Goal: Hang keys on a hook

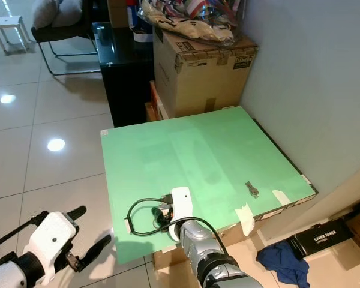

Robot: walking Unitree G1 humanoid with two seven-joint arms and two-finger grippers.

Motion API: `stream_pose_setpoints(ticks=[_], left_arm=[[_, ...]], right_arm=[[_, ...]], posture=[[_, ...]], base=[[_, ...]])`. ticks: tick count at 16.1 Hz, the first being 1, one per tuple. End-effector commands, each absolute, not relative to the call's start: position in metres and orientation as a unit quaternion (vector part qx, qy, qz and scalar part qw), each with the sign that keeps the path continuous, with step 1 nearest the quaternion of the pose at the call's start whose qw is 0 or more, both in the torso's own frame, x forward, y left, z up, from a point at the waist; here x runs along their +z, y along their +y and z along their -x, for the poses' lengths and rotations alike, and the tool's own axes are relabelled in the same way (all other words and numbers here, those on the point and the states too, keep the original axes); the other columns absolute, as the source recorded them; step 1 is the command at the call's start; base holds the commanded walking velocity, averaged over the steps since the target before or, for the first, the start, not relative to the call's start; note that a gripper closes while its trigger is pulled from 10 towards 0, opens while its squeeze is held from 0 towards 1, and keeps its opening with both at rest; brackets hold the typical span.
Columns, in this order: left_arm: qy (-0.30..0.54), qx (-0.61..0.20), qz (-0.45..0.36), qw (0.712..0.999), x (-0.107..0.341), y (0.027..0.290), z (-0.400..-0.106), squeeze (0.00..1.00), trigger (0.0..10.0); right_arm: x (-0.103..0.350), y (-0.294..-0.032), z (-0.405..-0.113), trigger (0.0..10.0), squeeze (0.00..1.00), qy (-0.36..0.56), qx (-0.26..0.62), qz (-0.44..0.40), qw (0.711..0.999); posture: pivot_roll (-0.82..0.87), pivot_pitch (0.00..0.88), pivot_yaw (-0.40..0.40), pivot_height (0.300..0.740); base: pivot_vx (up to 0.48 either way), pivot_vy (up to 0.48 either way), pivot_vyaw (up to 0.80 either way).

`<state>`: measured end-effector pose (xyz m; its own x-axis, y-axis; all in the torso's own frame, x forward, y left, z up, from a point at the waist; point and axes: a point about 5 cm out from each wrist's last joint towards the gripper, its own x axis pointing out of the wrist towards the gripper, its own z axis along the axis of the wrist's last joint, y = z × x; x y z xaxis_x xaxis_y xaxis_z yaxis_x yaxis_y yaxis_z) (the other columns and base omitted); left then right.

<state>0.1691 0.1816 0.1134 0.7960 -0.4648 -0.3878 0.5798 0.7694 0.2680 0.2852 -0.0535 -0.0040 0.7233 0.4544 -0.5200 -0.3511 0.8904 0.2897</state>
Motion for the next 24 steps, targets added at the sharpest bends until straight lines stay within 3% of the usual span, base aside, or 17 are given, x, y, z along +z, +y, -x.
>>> stream_pose_setpoints(ticks=[1, 9, 14, 16, 17, 19, 21, 24], left_arm=[[0.152, -0.284, -0.188, 0.928, 0.114, 0.181, -0.168, 0.00, 10.0], [0.137, -0.290, -0.187, 0.929, 0.110, 0.175, -0.181, 0.00, 10.0], [0.098, -0.276, -0.139, 0.946, 0.108, 0.158, -0.217, 0.00, 10.0], [0.094, -0.240, -0.068, 0.964, 0.107, 0.152, -0.234, 0.00, 10.0], [0.091, -0.174, -0.009, 0.981, 0.105, 0.151, -0.254, 0.00, 10.0], [0.081, -0.134, 0.009, 0.988, 0.107, 0.154, -0.265, 0.00, 10.0], [0.026, -0.033, 0.003, 0.999, 0.123, 0.172, -0.287, 0.00, 10.0], [0.013, 0.011, -0.012, 1.000, 0.126, 0.184, -0.291, 0.00, 10.0]], right_arm=[[0.001, -0.039, -0.286, 0.0, 0.00, 0.298, 0.235, -0.089, 0.921], [0.008, -0.048, -0.294, 0.0, 0.00, 0.260, 0.238, -0.063, 0.934], [0.048, -0.066, -0.322, 0.0, 0.00, 0.125, 0.224, -0.018, 0.966], [0.064, -0.072, -0.331, 0.0, 0.00, 0.085, 0.212, -0.019, 0.973], [0.085, -0.081, -0.340, 0.0, 0.00, 0.032, 0.194, -0.026, 0.980], [0.095, -0.087, -0.341, 0.0, 0.00, 0.004, 0.180, -0.028, 0.983], [0.116, -0.106, -0.329, 0.0, 0.00, -0.081, 0.148, -0.003, 0.986], [0.130, -0.113, -0.310, 0.0, 0.00, -0.137, 0.157, 0.039, 0.977]], posture=[[0.18, 0.148, -0.042, 0.740], [0.16, 0.097, -0.054, 0.740], [0.09, 0.006, -0.074, 0.740], [0.06, 0.000, -0.075, 0.740], [0.03, 0.000, -0.074, 0.740], [0.03, 0.000, -0.073, 0.740], [0.03, 0.000, -0.082, 0.740], [0.02, 0.000, -0.089, 0.740]], base=[[0.000, 0.000, 0.00], [0.000, 0.000, 0.00], [0.000, 0.000, 0.00], [0.000, 0.000, 0.00], [0.000, 0.000, 0.00], [0.000, 0.000, 0.00], [0.000, 0.000, 0.00], [0.000, 0.000, 0.00]])
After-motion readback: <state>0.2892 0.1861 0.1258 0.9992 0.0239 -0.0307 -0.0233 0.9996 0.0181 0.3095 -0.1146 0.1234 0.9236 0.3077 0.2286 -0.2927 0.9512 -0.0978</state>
